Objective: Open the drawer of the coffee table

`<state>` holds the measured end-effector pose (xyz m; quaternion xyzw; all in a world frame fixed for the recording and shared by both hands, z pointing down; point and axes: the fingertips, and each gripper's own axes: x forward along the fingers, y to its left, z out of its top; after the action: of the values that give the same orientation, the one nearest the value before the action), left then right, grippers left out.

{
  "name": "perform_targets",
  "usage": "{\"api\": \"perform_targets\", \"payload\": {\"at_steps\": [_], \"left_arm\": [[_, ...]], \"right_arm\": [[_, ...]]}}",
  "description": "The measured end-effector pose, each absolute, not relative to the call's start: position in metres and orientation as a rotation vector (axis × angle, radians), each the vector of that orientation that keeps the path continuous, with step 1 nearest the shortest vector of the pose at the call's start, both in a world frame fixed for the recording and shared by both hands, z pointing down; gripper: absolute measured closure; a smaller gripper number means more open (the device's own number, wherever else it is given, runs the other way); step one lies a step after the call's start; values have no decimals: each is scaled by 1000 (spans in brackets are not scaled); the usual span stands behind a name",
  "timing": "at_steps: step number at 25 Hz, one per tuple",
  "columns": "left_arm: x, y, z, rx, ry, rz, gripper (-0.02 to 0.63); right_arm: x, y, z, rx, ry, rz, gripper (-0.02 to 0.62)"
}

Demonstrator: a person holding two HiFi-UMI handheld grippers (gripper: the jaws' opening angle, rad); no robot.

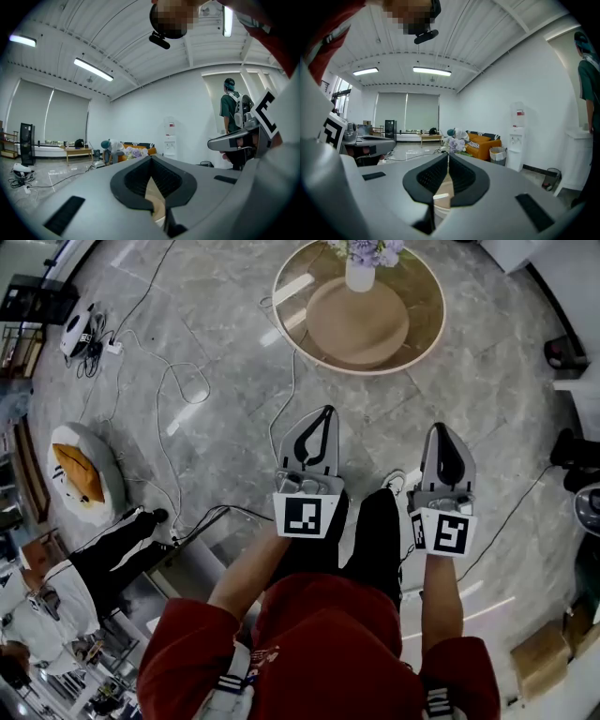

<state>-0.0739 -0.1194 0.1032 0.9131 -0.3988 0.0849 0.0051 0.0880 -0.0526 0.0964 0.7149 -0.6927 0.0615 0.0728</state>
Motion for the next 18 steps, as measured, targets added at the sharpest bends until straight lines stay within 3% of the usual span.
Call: {"api": "perform_targets", "payload": {"at_steps": [10, 18], "left_arm": [[-25, -119, 327, 2927, -1272, 174, 592], [-3, -125, 534, 3029, -1285, 98, 592]], "right_arm": [[137, -49, 359, 2108, -2080, 301, 572], [168, -56, 567, 2101, -2109, 195, 572]]}}
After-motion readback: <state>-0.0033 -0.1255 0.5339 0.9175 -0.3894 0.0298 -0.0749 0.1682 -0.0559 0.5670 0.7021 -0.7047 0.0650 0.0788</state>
